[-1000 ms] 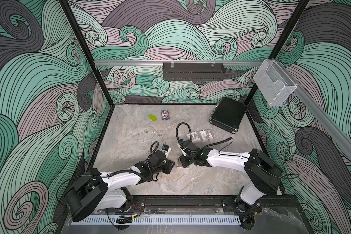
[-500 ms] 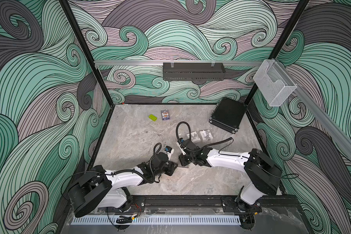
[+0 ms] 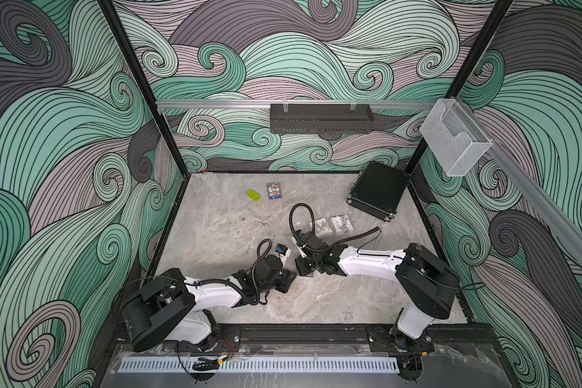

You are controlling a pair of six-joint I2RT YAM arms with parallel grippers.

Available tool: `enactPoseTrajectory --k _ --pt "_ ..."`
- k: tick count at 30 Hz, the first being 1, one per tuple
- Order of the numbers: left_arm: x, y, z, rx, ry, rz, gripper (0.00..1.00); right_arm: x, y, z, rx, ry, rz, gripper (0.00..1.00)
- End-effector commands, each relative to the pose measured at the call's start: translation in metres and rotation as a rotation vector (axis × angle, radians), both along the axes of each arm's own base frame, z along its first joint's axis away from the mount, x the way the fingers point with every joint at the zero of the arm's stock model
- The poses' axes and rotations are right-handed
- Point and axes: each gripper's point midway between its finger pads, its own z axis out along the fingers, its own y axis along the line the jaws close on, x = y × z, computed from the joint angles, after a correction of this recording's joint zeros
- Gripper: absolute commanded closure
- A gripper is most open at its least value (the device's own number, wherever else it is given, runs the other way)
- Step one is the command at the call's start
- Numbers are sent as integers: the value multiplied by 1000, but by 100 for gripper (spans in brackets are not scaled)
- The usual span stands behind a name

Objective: Take the necklace out of the lift-off lid jewelry box
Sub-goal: Place the inner lining in the jewelry box.

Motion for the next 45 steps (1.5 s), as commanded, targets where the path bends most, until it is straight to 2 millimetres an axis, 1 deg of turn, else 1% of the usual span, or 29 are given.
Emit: enactPoseTrajectory --k 1,6,9,10,12,13,16,18,20,23,31,33,34,37,40,45 --pt "4 3 -5 26 -7 28 63 -7 -4 -9 -24 36 2 95" --pt "4 2 -8 32 -4 27 64 -10 -3 -5 -14 31 20 93" --pt "4 3 -8 31 -4 32 65 -8 -4 13 13 -5 24 91" --pt "4 3 -8 32 -4 35 65 -8 -5 21 19 -19 27 88" --pt "4 4 -8 33 -8 39 65 -8 -7 35 22 -42 35 80" --pt "5 4 -7 33 -11 41 65 -8 -9 42 18 -50 38 78" --pt "6 5 -6 35 -17 46 65 -12 -18 57 0 -66 49 75" --pt "7 7 -5 40 -21 52 65 -16 -23 62 -11 -69 67 75" --pt "9 8 -4 51 -26 65 65 -21 -27 61 -23 -64 99 75" --pt "13 9 -1 60 -38 78 65 -25 -31 50 -53 -56 130 76" --pt "28 3 7 96 -68 99 65 -24 -20 26 -65 -17 165 79" --pt "31 3 0 127 -60 112 65 -24 -20 20 -82 -7 171 79" --pt "33 2 -1 135 -59 118 65 -24 -20 17 -90 -1 172 79" --pt "37 -2 -1 145 -56 121 65 -26 -24 9 -110 16 166 76" --pt "37 -5 0 132 -51 116 65 -25 -27 5 -123 18 144 68" --pt "33 -5 -5 130 -32 106 65 -17 -30 5 -128 -7 89 66"
